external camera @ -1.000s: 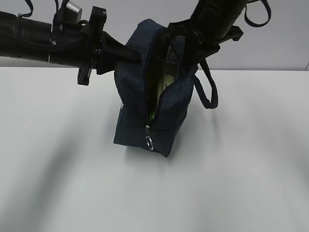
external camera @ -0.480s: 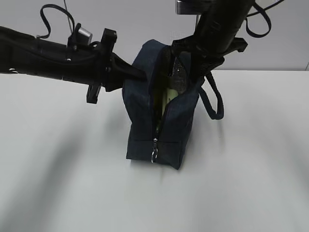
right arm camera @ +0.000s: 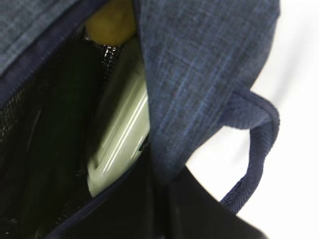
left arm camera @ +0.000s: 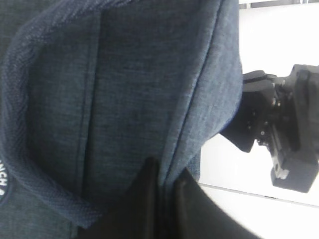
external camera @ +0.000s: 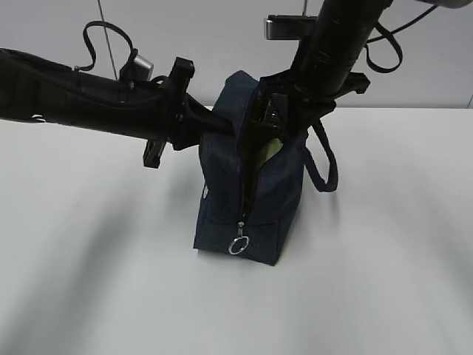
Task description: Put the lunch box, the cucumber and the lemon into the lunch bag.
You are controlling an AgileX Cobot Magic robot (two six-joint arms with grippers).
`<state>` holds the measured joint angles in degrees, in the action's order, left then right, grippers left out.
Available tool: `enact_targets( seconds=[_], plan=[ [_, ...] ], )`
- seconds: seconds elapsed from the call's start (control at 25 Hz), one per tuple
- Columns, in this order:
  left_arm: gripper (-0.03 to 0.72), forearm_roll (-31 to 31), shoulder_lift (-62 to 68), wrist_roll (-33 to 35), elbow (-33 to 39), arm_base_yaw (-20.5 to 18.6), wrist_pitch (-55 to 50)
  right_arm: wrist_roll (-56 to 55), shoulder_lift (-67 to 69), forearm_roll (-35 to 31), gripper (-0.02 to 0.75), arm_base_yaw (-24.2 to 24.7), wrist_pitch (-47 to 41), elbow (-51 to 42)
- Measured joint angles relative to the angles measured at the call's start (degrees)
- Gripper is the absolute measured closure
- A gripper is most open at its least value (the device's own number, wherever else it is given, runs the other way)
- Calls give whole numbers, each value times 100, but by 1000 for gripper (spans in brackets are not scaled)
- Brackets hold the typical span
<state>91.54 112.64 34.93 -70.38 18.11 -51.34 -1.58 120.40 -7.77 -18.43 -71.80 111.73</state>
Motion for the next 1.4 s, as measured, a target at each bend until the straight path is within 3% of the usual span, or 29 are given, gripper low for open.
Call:
enact_targets(
  seconds=[0.2, 0.32, 0.48, 0.56, 0.64, 1.16, 1.4],
  plan=[
    [648, 13, 7, -10, 0, 0, 0, 0, 0, -76, 729, 0, 3, 0],
    [556, 36, 7, -22, 0, 0, 0, 0, 0, -118, 675, 0, 15, 0],
    [386, 44, 7, -22, 0, 0, -68, 0, 0, -141, 479, 0, 26, 0],
    [339, 44, 7, -22, -13, -25, -183, 0, 0, -141, 378, 0, 28, 0],
    [320, 44, 7, -22, -24, -106, -323, 0, 0, -141, 332, 0, 38, 0],
    [294, 170, 7, -22, -36, -878, -1477, 0, -563, -154, 305, 0, 41, 20],
    [298, -379, -261, -22, -120, -1041, -1523, 11, -862, -274, 305, 0, 41, 44]
  ],
)
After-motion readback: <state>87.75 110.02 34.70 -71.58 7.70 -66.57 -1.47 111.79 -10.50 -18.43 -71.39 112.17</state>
